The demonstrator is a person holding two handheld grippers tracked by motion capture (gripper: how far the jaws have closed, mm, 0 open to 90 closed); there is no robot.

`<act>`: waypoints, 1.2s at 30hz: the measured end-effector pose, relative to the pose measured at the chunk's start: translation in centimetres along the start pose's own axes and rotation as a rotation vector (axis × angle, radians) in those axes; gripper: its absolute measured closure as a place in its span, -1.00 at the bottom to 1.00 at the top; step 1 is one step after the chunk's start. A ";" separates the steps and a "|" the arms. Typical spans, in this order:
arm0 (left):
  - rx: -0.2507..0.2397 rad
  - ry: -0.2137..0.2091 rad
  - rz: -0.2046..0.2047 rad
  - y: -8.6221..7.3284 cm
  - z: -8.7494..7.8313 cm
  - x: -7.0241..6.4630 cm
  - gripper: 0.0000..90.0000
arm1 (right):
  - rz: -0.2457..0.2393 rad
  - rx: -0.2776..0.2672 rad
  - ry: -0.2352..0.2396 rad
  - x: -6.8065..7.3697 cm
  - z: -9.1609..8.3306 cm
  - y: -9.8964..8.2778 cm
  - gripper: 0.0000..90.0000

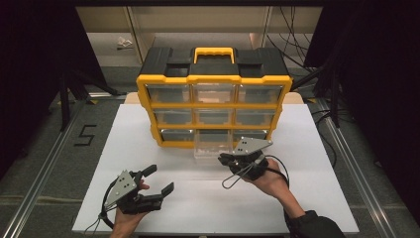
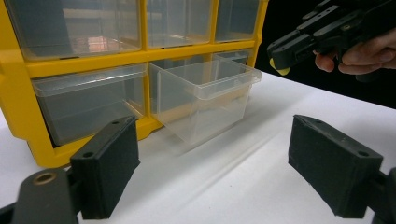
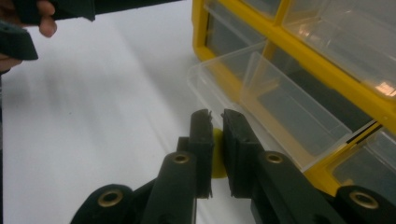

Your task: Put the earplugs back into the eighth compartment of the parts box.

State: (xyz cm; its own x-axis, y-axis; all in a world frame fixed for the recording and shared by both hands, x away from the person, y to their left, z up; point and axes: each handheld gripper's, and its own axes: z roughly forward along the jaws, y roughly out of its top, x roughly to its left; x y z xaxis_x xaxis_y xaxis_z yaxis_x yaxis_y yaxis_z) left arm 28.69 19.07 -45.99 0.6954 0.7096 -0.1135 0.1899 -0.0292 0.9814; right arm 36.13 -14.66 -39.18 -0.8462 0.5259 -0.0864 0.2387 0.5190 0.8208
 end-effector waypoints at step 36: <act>-0.013 0.002 0.003 0.0 -0.1 0.0 -0.64 | 0.112 -0.138 -0.142 -2.1 2.2 1.4 0.83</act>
State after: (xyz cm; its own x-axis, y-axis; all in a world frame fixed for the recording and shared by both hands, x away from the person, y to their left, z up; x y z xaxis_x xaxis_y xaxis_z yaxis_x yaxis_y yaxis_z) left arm 28.63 19.14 -45.94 0.6948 0.7108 -0.1098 0.1788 -0.0228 0.9836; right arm 39.33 -13.54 -39.06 -0.7405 0.6693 -0.0611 0.2516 0.3603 0.8983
